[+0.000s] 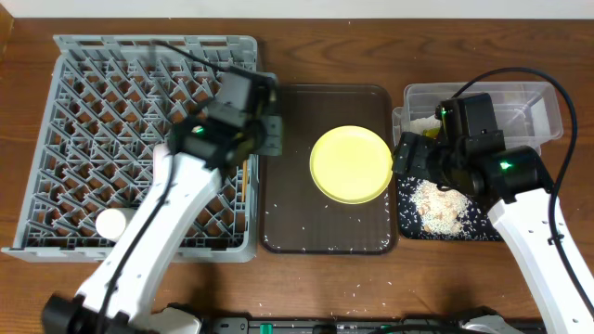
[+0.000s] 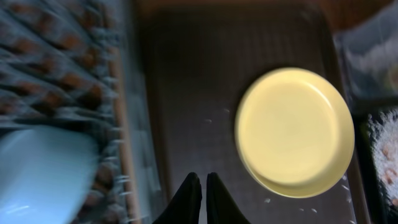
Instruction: Sort waste into correct bins and load items into the dishwasher
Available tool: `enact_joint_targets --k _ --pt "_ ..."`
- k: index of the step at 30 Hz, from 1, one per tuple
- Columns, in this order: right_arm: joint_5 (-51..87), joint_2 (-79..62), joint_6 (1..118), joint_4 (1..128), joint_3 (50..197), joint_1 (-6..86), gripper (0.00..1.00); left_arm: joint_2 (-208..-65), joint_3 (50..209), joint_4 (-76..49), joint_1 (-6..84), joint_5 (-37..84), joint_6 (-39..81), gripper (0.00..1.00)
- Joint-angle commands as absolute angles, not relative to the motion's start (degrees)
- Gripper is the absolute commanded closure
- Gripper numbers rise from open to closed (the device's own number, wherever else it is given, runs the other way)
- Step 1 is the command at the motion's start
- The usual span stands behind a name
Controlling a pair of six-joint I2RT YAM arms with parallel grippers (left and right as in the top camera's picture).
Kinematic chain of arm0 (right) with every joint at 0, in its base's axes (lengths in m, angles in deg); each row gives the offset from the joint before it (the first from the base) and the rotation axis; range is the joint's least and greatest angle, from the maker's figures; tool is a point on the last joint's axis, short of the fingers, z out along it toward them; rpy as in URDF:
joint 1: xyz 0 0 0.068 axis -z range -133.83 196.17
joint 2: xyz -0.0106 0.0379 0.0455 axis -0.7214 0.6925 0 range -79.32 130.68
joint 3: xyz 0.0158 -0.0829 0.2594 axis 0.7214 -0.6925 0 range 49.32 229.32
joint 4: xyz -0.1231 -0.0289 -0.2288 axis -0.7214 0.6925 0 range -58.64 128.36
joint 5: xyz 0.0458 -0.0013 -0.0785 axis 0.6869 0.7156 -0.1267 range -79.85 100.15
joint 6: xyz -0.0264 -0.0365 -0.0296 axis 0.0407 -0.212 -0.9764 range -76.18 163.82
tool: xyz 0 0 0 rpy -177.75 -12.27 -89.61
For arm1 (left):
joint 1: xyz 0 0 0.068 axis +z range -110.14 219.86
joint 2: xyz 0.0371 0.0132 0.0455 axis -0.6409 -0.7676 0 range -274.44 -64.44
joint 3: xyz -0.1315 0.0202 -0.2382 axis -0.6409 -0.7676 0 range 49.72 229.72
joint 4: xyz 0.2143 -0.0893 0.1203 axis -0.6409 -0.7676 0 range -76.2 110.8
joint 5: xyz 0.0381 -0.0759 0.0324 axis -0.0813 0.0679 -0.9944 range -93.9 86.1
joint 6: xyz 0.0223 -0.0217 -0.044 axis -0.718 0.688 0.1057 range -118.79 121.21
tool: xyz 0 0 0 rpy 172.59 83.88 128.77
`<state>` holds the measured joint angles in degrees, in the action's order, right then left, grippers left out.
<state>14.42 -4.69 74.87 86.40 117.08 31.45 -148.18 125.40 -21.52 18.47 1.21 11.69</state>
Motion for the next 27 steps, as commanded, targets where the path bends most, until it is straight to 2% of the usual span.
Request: enact_joint_targets --k 1,2,3,7,14,19,27 --pt "14.03 -4.63 75.04 86.45 117.04 31.52 0.07 -147.66 125.7 -21.61 20.18 6.76 9.63 0.63" --pt "14.03 -4.63 75.04 86.45 117.04 31.54 0.07 -148.9 125.6 -21.09 20.05 11.04 11.29 0.47" --pt "14.03 -4.63 75.04 86.45 117.04 31.54 0.08 -150.19 125.53 -20.63 19.76 12.6 12.45 0.44" --pt "14.05 -4.63 75.04 86.51 117.04 31.52 0.08 -161.87 125.44 -17.13 17.69 13.25 14.53 0.44" --pt "14.03 -4.63 75.04 86.49 117.04 31.52 0.08 -174.13 125.44 -11.54 16.61 13.82 18.53 0.44" --pt "14.03 -4.41 75.04 86.4 117.04 31.52 0.07 -179.13 125.44 -8.21 16.0 16.25 18.94 0.47" --pt "14.03 -4.3 75.06 86.4 117.04 31.52 0.07 -183.74 125.42 -7.1 14.93 16.68 19.12 0.68"
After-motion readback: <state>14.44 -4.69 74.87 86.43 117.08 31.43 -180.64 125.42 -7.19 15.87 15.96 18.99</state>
